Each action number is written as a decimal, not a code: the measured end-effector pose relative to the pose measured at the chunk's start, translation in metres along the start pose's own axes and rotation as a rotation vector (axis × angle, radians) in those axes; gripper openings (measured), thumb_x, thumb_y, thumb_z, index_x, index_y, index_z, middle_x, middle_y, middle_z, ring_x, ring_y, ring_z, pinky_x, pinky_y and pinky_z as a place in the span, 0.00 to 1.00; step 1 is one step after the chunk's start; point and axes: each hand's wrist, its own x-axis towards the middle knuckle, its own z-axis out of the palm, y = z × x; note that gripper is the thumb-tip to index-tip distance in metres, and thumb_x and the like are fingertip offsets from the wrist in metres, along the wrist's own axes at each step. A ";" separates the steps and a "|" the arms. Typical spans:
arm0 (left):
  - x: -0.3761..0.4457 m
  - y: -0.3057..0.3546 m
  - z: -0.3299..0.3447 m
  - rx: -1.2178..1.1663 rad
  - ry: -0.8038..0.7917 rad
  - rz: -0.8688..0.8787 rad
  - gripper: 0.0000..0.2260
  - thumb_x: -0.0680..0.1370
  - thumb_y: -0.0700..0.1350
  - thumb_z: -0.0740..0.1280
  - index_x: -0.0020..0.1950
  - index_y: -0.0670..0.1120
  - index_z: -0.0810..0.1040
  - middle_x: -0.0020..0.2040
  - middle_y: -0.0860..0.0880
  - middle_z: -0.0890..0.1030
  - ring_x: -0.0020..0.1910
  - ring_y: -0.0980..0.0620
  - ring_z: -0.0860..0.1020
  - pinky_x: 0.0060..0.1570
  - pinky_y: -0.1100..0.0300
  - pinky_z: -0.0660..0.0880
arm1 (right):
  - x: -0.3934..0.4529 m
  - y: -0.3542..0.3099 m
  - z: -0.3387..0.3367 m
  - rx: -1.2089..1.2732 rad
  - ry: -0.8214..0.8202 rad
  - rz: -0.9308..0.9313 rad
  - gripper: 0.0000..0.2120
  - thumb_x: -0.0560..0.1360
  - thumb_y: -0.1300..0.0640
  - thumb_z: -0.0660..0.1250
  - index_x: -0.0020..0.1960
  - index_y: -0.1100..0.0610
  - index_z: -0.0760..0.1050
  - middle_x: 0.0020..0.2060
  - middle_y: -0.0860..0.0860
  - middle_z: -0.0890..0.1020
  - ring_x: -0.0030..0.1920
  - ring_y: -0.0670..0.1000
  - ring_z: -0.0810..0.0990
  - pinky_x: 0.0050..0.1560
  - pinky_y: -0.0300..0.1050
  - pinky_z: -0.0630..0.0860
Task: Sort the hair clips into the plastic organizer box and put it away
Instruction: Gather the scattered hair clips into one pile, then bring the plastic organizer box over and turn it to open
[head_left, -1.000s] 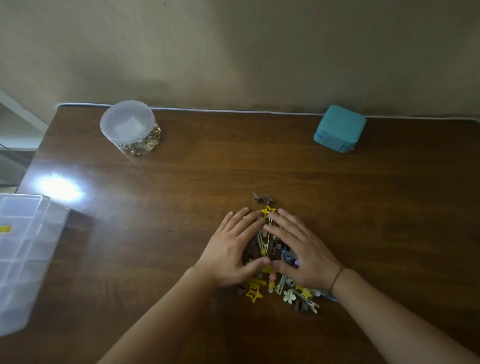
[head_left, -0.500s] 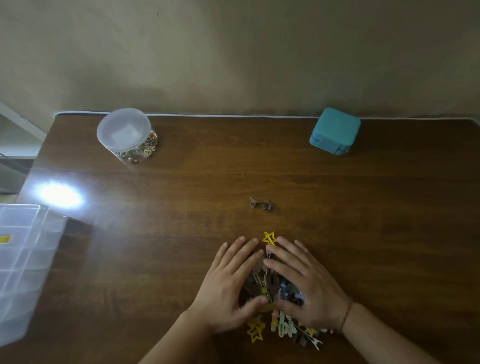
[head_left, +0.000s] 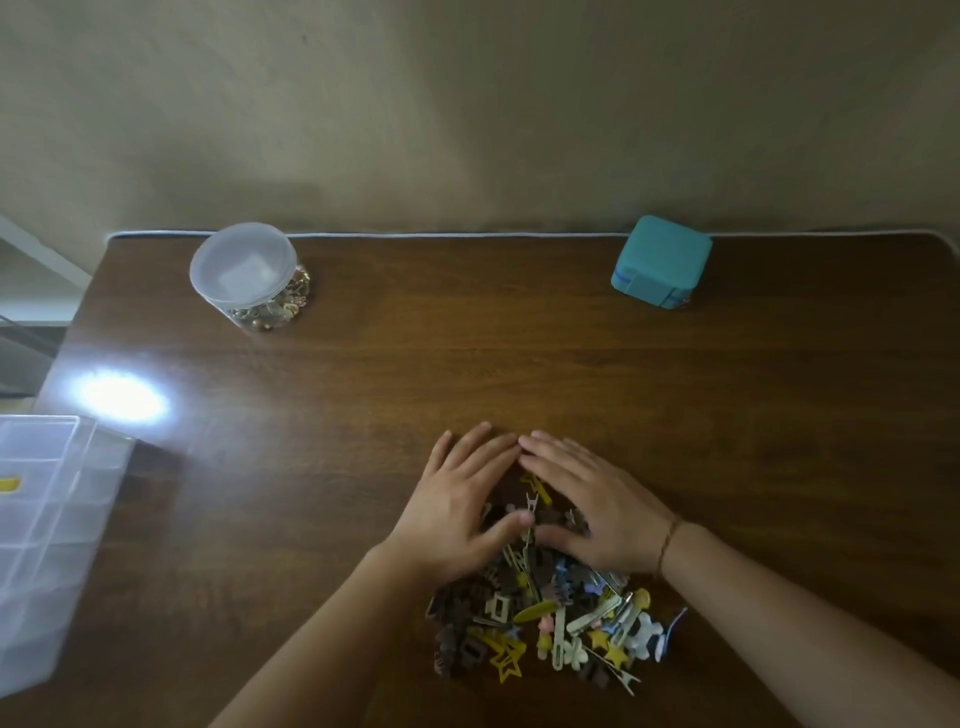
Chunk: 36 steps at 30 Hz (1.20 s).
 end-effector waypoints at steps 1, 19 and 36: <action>-0.009 0.003 0.002 -0.003 -0.013 0.015 0.34 0.79 0.69 0.51 0.79 0.51 0.62 0.78 0.55 0.62 0.80 0.57 0.47 0.76 0.41 0.47 | -0.008 -0.003 0.004 0.000 -0.008 -0.011 0.36 0.77 0.32 0.53 0.78 0.48 0.48 0.78 0.42 0.45 0.76 0.39 0.38 0.76 0.43 0.42; -0.067 0.023 0.028 -0.154 0.139 -0.137 0.32 0.79 0.68 0.52 0.79 0.54 0.59 0.81 0.58 0.54 0.80 0.53 0.50 0.75 0.41 0.47 | -0.057 -0.036 0.053 0.198 0.334 0.305 0.34 0.77 0.32 0.47 0.77 0.49 0.56 0.78 0.43 0.52 0.77 0.44 0.45 0.76 0.56 0.50; -0.149 -0.053 -0.085 -0.061 0.910 -0.516 0.21 0.78 0.54 0.64 0.70 0.47 0.74 0.73 0.49 0.69 0.73 0.46 0.67 0.68 0.42 0.67 | 0.140 -0.184 -0.003 0.185 0.173 -0.054 0.27 0.77 0.38 0.56 0.73 0.46 0.62 0.71 0.42 0.67 0.72 0.42 0.60 0.73 0.42 0.58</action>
